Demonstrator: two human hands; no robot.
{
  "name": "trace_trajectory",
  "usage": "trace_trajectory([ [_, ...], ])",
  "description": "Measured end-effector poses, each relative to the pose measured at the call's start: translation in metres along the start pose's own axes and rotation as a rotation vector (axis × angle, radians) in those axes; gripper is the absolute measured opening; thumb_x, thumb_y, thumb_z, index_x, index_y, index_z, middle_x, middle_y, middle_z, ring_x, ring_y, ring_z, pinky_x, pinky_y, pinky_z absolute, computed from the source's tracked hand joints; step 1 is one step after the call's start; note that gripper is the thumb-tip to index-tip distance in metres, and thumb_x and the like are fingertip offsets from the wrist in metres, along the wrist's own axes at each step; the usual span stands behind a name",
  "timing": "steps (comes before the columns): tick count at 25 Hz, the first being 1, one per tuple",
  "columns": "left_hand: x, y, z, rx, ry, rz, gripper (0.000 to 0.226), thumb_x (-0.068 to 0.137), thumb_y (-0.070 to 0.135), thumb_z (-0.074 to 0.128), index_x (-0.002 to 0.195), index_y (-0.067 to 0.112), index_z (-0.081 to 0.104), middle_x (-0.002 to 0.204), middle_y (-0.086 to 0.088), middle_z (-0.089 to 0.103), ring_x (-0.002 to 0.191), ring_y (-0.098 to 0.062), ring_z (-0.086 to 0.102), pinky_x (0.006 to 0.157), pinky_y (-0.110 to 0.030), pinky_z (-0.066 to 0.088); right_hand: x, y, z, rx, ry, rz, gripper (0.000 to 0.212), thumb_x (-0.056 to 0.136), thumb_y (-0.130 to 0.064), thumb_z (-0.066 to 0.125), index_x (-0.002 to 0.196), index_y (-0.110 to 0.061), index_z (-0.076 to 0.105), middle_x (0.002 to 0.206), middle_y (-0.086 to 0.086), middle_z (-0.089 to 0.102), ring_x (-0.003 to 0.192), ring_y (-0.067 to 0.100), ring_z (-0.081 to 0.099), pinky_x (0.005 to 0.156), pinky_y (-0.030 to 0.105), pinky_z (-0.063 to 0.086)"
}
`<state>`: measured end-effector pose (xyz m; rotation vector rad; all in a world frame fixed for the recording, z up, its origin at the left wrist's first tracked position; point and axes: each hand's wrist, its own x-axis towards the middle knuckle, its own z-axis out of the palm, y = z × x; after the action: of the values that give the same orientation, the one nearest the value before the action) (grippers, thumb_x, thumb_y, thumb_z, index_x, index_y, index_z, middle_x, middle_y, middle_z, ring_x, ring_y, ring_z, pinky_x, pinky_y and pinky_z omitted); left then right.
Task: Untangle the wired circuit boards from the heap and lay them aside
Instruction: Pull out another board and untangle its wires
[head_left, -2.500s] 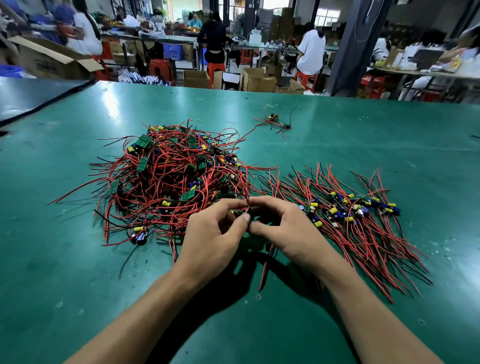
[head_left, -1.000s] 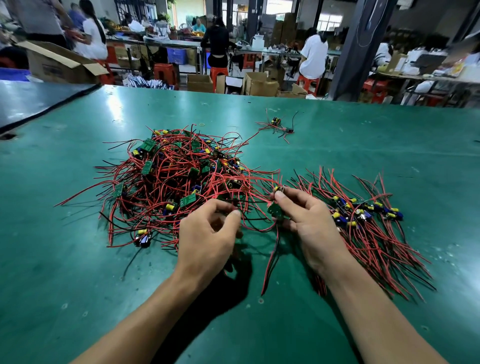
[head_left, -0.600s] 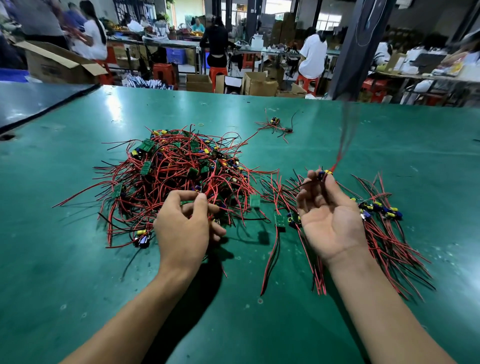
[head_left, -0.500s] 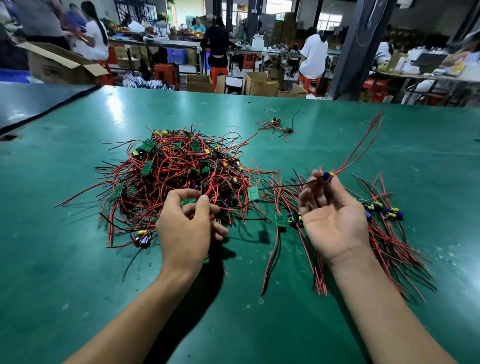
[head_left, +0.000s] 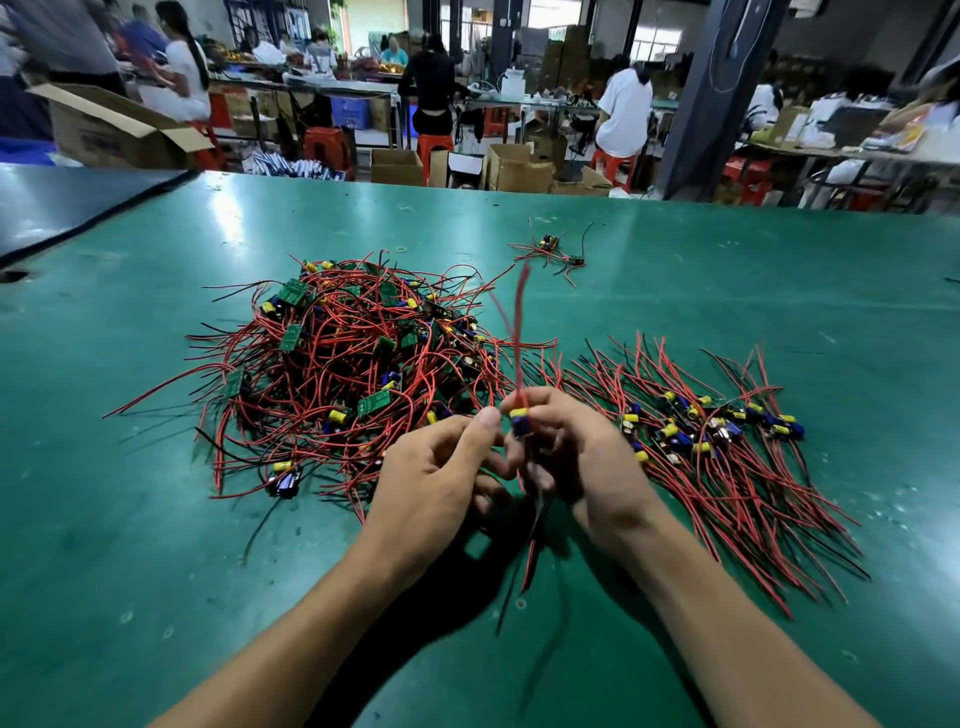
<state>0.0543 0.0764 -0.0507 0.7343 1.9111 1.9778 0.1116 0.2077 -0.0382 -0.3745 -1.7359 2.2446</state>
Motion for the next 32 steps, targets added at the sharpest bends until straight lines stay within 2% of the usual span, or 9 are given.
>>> trace_trajectory([
  [3,0.001,0.000,-0.003,-0.040,-0.075,-0.033,0.029,0.096,0.027,0.057,0.087,0.002,0.069,0.074,-0.014,0.073,0.058,-0.025,0.066,0.054,-0.032,0.054,-0.003,0.006,0.005,-0.110,-0.057,-0.009,0.013,0.096,-0.005,0.050,0.094,-0.012,0.062,0.058,-0.001,0.055,0.047,0.006,0.047,0.041,0.015,0.037],
  [7,0.003,0.001,-0.006,-0.214,-0.108,-0.161,0.032,0.088,0.022,0.067,0.096,-0.008,0.059,0.074,-0.016,0.069,0.052,-0.027,0.066,0.047,-0.029,0.054,-0.004,0.004,-0.003,-0.120,-0.138,-0.085,0.016,0.087,-0.020,0.055,0.093,-0.012,0.067,0.071,0.004,0.061,0.056,0.005,0.055,0.048,0.017,0.042],
  [11,0.002,0.001,-0.005,-0.280,-0.158,-0.206,0.037,0.077,0.024,0.070,0.094,-0.004,0.053,0.066,-0.017,0.065,0.050,-0.028,0.065,0.043,-0.026,0.051,-0.003,0.003,-0.005,-0.326,-0.042,-0.245,0.016,0.094,-0.021,0.067,0.083,-0.012,0.072,0.059,-0.013,0.061,0.050,-0.004,0.051,0.050,0.006,0.038],
  [14,0.000,0.000,-0.004,-0.309,-0.239,-0.221,0.029,0.080,0.022,0.071,0.091,0.004,0.051,0.071,-0.019,0.067,0.054,-0.029,0.067,0.047,-0.029,0.053,0.002,0.001,-0.008,-0.186,0.036,-0.115,0.032,0.094,-0.037,0.063,0.079,-0.011,0.077,0.050,-0.008,0.046,0.039,0.002,0.036,0.040,0.013,0.028],
  [17,0.000,-0.002,-0.004,-0.376,-0.273,-0.251,0.029,0.079,0.023,0.072,0.092,0.008,0.052,0.076,-0.018,0.069,0.059,-0.030,0.068,0.051,-0.031,0.055,0.003,-0.001,-0.007,0.007,0.015,0.019,0.031,0.080,-0.047,0.069,0.078,-0.018,0.079,0.059,-0.005,0.050,0.039,0.005,0.032,0.040,0.015,0.029],
  [23,0.002,0.000,-0.006,-0.434,-0.249,-0.312,0.033,0.074,0.026,0.073,0.099,0.009,0.059,0.078,-0.018,0.070,0.063,-0.030,0.070,0.056,-0.032,0.057,0.004,0.001,-0.011,-0.011,0.079,0.019,0.030,0.075,-0.041,0.076,0.057,-0.020,0.065,0.060,-0.001,0.059,0.037,0.005,0.038,0.036,0.014,0.030],
  [26,0.003,0.002,-0.007,-0.466,-0.247,-0.339,0.035,0.073,0.024,0.071,0.102,0.008,0.059,0.080,-0.020,0.071,0.065,-0.031,0.071,0.057,-0.033,0.058,0.004,0.002,-0.010,-0.049,0.083,-0.013,0.029,0.072,-0.043,0.077,0.064,-0.018,0.066,0.060,0.000,0.059,0.039,0.006,0.039,0.037,0.015,0.030],
  [29,0.006,0.005,-0.006,-0.479,-0.158,-0.339,0.024,0.081,0.017,0.066,0.100,0.008,0.055,0.086,-0.021,0.072,0.069,-0.030,0.072,0.059,-0.033,0.060,0.002,0.000,-0.012,-0.029,0.077,-0.071,0.042,0.066,-0.040,0.081,0.083,-0.005,0.068,0.059,0.001,0.056,0.040,0.008,0.040,0.038,0.015,0.034],
  [32,0.012,0.008,-0.010,-0.475,-0.019,-0.280,0.006,0.093,0.009,0.058,0.096,0.007,0.054,0.081,-0.016,0.073,0.067,-0.025,0.072,0.060,-0.033,0.060,-0.004,-0.007,-0.016,-0.061,-0.166,-0.085,0.016,0.070,-0.024,0.087,0.077,-0.018,0.075,0.062,-0.001,0.062,0.044,0.009,0.048,0.043,0.017,0.040],
])
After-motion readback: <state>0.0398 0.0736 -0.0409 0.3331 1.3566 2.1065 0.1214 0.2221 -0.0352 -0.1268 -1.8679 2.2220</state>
